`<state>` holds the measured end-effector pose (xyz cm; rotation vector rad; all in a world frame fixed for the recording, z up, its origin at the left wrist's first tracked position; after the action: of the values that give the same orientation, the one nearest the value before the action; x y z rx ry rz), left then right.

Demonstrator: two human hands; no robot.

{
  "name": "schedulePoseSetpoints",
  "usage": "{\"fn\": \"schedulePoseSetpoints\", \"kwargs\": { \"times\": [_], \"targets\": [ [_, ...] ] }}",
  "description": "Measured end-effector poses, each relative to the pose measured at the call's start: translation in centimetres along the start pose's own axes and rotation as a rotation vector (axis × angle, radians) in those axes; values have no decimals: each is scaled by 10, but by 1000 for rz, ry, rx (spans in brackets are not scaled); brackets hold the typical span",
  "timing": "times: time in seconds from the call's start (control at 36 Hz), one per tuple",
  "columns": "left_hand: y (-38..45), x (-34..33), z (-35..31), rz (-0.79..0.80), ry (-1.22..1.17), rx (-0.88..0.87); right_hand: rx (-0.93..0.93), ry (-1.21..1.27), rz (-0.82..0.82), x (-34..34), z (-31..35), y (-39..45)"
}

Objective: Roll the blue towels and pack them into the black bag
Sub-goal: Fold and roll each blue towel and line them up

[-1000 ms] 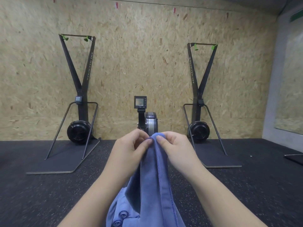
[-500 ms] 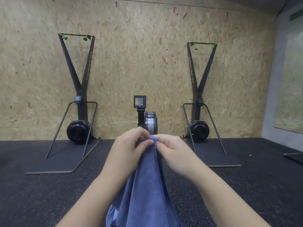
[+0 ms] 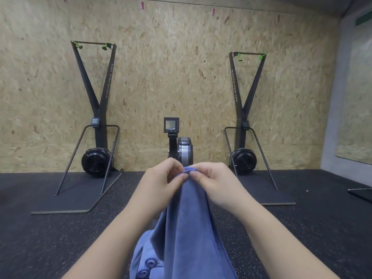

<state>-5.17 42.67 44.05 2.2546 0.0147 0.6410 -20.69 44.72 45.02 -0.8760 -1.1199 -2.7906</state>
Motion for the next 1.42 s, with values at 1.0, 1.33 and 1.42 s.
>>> {"fn": "schedulePoseSetpoints", "kwargs": {
  "times": [1.0, 1.33, 1.42],
  "targets": [
    [32, 47, 67, 0, 605, -101, -217, -4, -587, 85, -96, 8],
    [39, 46, 78, -147, 693, -111, -204, -292, -533, 75, -96, 9],
    [44, 44, 88, -91, 841, -130, -223, -252, -500, 71, -98, 10]
  ]
}}
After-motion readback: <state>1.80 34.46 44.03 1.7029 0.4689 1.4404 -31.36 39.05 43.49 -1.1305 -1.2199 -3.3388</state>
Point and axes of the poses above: each hand's wrist, its own y-axis towards the middle knuckle, its own x-axis out of the back of the hand, z = x × y, the point moved 2 cm from there along y, towards the middle knuckle, and after that the axes turned 3 degrees about x, right-handed, at the moved point
